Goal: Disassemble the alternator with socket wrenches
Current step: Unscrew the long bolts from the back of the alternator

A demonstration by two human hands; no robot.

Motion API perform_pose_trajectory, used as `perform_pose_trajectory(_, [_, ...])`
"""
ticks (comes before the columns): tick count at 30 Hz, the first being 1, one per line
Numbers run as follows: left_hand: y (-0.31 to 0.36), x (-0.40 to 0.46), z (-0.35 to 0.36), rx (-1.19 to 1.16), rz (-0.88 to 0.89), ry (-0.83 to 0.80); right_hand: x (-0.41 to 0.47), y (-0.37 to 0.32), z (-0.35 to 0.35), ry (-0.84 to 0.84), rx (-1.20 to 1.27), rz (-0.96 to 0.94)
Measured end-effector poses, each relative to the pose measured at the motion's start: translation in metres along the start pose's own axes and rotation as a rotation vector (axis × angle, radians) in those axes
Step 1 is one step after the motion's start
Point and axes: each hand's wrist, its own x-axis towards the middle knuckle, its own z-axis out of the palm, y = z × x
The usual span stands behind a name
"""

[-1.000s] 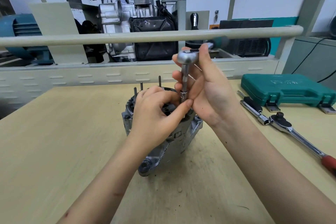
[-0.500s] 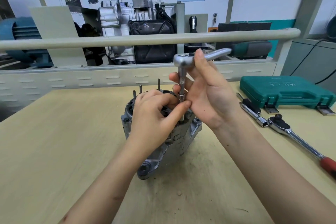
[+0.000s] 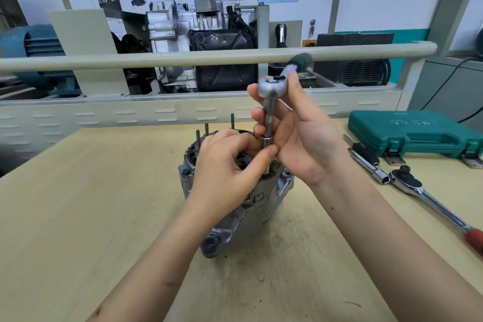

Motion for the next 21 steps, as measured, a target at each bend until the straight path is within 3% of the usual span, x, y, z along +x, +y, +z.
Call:
perform_pose_trajectory(8, [-0.0033,0.0002,0.0012,0.033,0.053,0.002,-0.0029,0.0026,-0.0035,-0.052,0.09,-0.106])
perform_pose_trajectory(21, [-0.0059,0.0002,-0.0012,-0.124,-0.059,-0.026,-0.0051,0.0031,0.0034,-0.059,-0.049,-0.03])
